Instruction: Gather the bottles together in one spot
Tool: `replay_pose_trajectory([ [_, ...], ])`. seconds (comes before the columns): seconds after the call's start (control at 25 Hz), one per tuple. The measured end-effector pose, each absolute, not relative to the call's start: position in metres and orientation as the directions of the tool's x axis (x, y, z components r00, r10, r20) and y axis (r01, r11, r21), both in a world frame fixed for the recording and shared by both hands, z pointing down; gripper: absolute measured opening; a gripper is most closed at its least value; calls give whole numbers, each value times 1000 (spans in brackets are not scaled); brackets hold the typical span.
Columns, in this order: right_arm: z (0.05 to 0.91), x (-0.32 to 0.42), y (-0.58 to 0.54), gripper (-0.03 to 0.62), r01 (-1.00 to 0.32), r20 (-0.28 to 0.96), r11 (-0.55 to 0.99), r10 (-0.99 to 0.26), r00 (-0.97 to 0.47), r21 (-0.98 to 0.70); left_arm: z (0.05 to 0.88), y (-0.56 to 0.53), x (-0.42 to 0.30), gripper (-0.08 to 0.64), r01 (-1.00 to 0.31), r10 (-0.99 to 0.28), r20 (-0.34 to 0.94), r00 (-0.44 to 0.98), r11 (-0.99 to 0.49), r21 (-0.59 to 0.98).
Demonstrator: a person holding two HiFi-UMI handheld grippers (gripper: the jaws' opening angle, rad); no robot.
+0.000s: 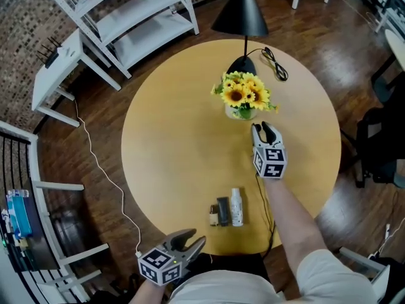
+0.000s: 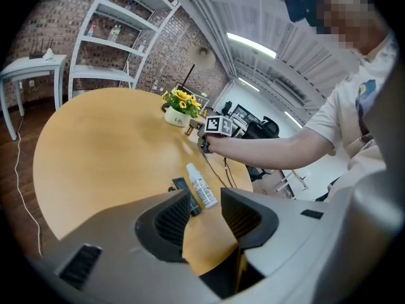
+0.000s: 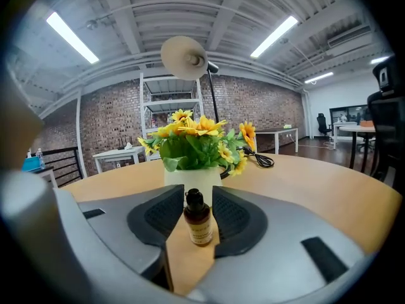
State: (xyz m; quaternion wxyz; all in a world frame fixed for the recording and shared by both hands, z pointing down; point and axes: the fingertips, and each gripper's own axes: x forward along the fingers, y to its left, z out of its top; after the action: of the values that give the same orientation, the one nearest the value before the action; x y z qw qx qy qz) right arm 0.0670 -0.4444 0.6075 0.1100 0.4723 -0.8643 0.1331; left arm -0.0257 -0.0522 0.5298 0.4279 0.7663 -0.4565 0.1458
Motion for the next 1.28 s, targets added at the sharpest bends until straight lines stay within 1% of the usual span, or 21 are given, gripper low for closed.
replay_pose_trajectory([
  [0.2,583,80,-435,190,-834,274,536,-789,-549,-128,528,-55,-32,141,-817,-596,594,541,-201,541],
  [0.36,550,104,-396,190,-830,234,540,-797,-557,-138,522,-55,-40,141,-819,-620,571,538,-223,529],
  [0.56,528,136,-288,190,-814,280,555,-765,-580,-168,505,-46,-49,141,-801,-654,517,552,-245,545],
  [0.76,510,165,-176,190,-839,325,509,-773,-545,-196,487,-28,-61,141,-797,-668,485,565,-291,529],
  [1.0,485,162,-62,190,-839,336,502,-769,-544,-210,474,18,-79,141,-799,-682,469,560,-297,522],
  [1.16,463,157,-4,190,-844,303,478,-789,-534,-244,469,56,-86,140,-792,-690,454,563,-295,534],
  [1.28,457,157,33,190,-846,304,473,-791,-531,-246,465,83,-84,141,-785,-701,430,569,-308,537],
])
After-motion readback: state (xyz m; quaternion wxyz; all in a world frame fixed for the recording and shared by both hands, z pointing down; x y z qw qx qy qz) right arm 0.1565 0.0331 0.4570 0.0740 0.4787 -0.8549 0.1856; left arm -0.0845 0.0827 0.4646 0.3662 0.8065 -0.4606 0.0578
